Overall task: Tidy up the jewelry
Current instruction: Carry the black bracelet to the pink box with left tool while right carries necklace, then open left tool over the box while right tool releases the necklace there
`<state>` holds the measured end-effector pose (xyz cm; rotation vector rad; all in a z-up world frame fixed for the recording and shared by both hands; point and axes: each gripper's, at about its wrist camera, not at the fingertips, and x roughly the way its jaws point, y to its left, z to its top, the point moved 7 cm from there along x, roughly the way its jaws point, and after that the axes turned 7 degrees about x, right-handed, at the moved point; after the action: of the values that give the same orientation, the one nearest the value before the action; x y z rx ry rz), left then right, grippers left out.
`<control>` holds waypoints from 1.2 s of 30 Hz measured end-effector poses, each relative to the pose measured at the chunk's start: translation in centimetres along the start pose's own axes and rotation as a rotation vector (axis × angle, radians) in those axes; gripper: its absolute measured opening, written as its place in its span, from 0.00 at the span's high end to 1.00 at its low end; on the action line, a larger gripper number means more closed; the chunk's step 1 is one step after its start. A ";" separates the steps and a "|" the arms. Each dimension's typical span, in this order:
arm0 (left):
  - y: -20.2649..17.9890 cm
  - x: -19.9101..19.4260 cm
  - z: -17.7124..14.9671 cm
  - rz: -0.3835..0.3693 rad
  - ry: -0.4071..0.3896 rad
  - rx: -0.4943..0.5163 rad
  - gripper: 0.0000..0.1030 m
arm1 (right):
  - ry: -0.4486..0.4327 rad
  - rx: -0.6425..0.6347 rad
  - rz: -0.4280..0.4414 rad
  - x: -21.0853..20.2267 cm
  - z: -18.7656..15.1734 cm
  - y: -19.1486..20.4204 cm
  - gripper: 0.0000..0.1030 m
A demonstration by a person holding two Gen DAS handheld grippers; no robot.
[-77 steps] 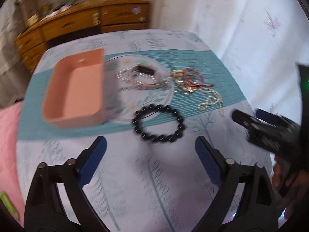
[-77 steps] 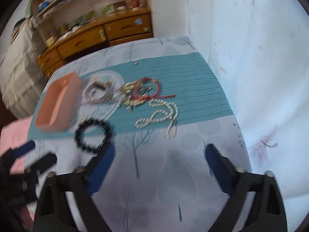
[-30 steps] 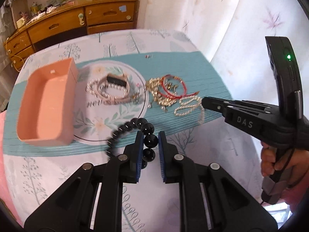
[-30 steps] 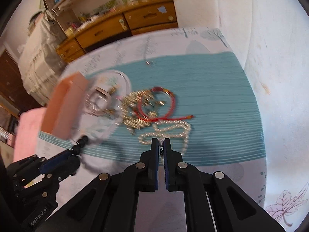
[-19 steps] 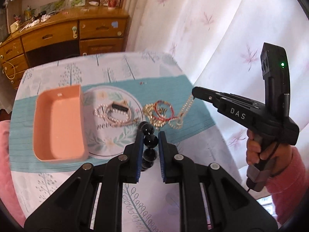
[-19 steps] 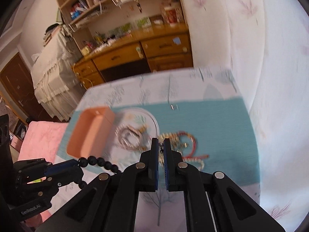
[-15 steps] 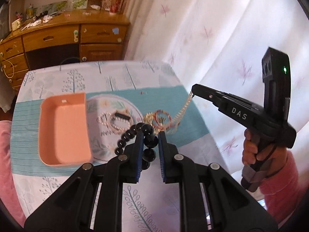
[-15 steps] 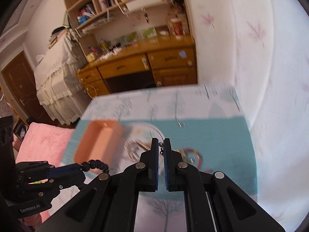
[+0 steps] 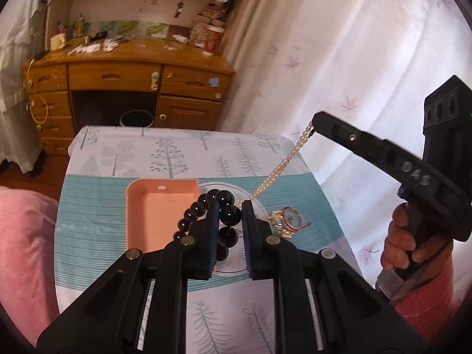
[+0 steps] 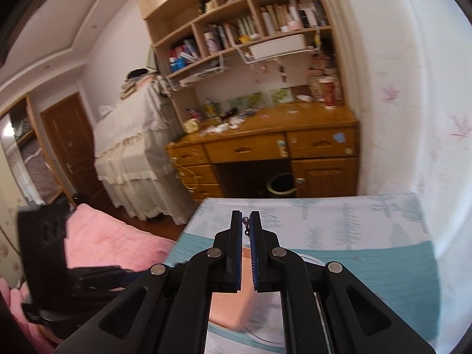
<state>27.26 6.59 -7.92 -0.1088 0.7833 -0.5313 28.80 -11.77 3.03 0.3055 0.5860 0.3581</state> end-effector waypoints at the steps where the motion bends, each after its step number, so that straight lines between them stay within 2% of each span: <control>1: 0.8 0.3 -0.4 -0.009 0.006 -0.017 0.88 | 0.007 0.000 0.019 0.5 -0.1 1.2 0.96; 5: 4.4 2.8 -3.4 -0.032 0.059 -0.105 0.88 | 0.053 0.005 0.056 2.8 -1.6 4.6 0.96; 9: 6.7 5.0 -6.0 -0.010 0.120 -0.130 0.88 | 0.114 0.018 0.064 5.8 -4.2 6.6 0.96; 14: 8.9 7.4 -8.4 0.035 0.195 -0.130 0.88 | 0.188 0.037 0.066 10.7 -7.9 6.1 0.96; 17: 9.8 8.3 -9.1 0.050 0.233 -0.152 0.87 | 0.216 0.064 0.097 13.4 -9.9 5.7 0.96; 20: 10.6 8.9 -9.3 0.057 0.262 -0.182 0.86 | 0.215 0.061 0.124 14.7 -9.9 6.3 0.96; 22: 10.8 9.1 -9.5 0.070 0.274 -0.189 0.78 | 0.208 0.043 0.140 15.0 -9.4 6.6 0.96; 24: 10.8 8.9 -9.5 0.086 0.272 -0.188 0.48 | 0.201 0.023 0.159 15.0 -8.9 7.5 0.96; 25: 10.8 8.7 -9.5 0.094 0.264 -0.190 0.46 | 0.201 0.018 0.172 14.8 -8.6 8.0 0.96; 32: 11.1 8.1 -9.8 0.138 0.263 -0.207 0.45 | 0.144 -0.023 0.245 11.8 -5.7 10.1 0.96; 36: 11.2 7.7 -10.2 0.166 0.256 -0.210 0.45 | 0.179 -0.036 0.186 11.9 -5.9 9.7 0.96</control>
<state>29.34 13.46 -23.29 -0.1700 1.0878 -0.3076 32.30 2.81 -3.69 0.2959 0.7281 0.5787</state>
